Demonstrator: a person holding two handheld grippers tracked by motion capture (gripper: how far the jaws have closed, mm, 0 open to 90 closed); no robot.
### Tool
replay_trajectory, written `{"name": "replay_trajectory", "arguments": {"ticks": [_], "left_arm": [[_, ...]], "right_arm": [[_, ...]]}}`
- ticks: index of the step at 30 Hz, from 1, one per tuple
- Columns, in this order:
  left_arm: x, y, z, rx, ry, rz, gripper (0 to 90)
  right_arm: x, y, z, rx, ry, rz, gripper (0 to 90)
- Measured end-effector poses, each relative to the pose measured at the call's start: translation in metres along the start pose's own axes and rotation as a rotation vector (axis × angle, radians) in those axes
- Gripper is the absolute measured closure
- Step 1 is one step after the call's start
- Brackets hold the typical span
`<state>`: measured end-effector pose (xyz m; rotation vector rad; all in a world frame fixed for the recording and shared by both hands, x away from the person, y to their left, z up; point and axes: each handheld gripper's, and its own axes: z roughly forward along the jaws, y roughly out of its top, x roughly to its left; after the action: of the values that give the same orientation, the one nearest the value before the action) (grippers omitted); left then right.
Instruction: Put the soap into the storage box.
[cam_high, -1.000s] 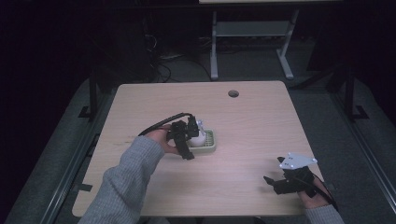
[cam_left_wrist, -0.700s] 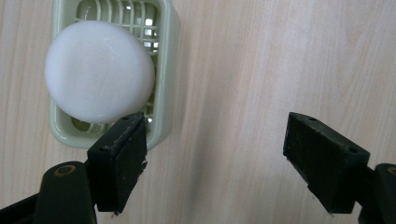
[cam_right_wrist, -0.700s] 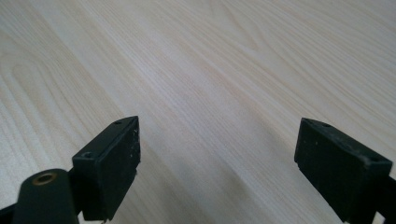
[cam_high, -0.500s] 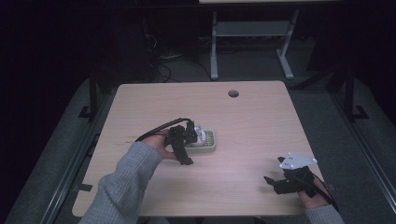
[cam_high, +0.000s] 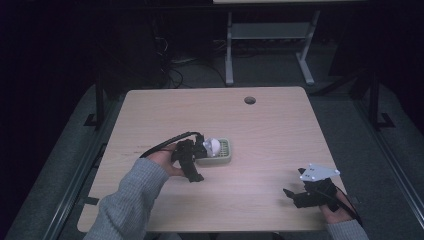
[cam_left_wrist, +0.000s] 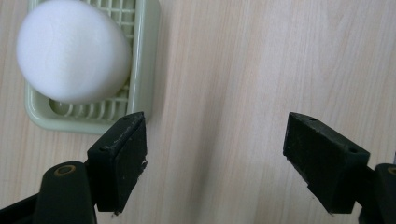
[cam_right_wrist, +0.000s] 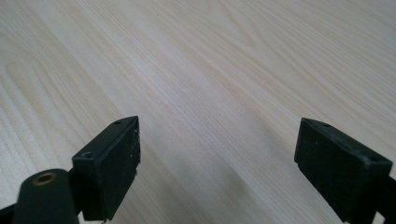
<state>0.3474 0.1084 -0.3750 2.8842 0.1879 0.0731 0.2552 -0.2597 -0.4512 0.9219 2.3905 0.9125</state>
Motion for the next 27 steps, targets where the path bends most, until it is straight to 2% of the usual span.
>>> {"name": "replay_trajectory", "arguments": {"ticks": [6, 8, 20, 27], "left_arm": [[-0.007, -0.008, 0.002, -0.005, -0.005, -0.011, 21.4], [-0.009, -0.011, 0.003, 0.004, -0.007, -0.003, 21.4], [-0.020, -0.023, 0.005, -0.015, -0.007, -0.008, 21.4], [-0.024, -0.031, 0.007, -0.015, -0.004, -0.022, 21.4]], "right_arm": [[0.001, 0.000, 0.000, 0.002, -0.004, -0.002, 13.9], [0.001, 0.000, 0.000, 0.004, -0.004, -0.002, 13.9], [0.000, 0.000, 0.000, 0.003, -0.010, -0.002, 13.9], [0.000, 0.000, -0.001, 0.004, -0.014, -0.003, 13.9]]}}
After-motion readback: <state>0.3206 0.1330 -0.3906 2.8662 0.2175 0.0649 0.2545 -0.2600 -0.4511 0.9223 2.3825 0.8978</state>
